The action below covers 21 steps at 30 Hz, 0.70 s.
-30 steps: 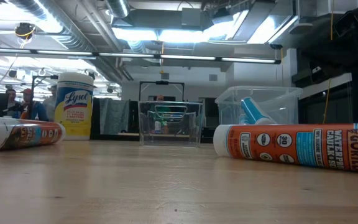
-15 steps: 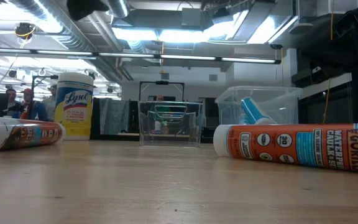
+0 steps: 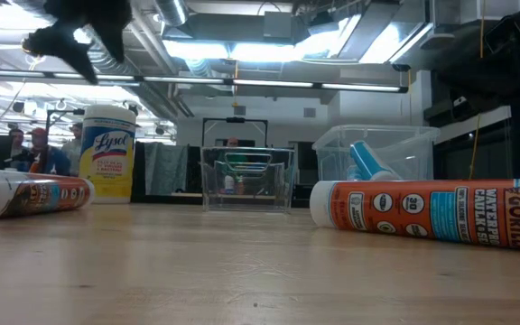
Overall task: Pick & place silicon tubes, Sealant and Lysol wipes
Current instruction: Put the middle orange sealant into the left transparent bin
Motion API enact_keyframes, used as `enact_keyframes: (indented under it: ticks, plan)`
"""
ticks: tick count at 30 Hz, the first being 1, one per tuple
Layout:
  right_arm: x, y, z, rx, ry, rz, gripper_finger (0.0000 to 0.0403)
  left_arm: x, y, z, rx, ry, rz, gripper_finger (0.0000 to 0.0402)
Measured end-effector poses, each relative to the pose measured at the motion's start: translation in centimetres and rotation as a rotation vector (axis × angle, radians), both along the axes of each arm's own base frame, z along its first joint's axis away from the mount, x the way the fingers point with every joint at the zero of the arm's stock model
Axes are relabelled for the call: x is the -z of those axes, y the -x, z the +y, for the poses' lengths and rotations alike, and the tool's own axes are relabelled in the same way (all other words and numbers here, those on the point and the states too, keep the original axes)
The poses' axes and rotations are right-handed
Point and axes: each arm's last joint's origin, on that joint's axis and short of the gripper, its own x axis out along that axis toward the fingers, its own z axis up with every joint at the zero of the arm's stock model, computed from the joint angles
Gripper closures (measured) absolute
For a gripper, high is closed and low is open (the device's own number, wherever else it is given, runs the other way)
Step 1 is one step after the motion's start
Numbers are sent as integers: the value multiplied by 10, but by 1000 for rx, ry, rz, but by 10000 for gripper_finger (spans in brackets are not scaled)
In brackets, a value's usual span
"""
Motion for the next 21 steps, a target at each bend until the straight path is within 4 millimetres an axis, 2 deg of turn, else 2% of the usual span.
enact_keyframes:
  ticks: [7,21]
  plan:
    - [0,0,0,0,-1,1,368,18,-9,0,-219,66,151,123]
    - [0,0,0,0,-1,0,368,68,-20,-3,-354,182,389,123]
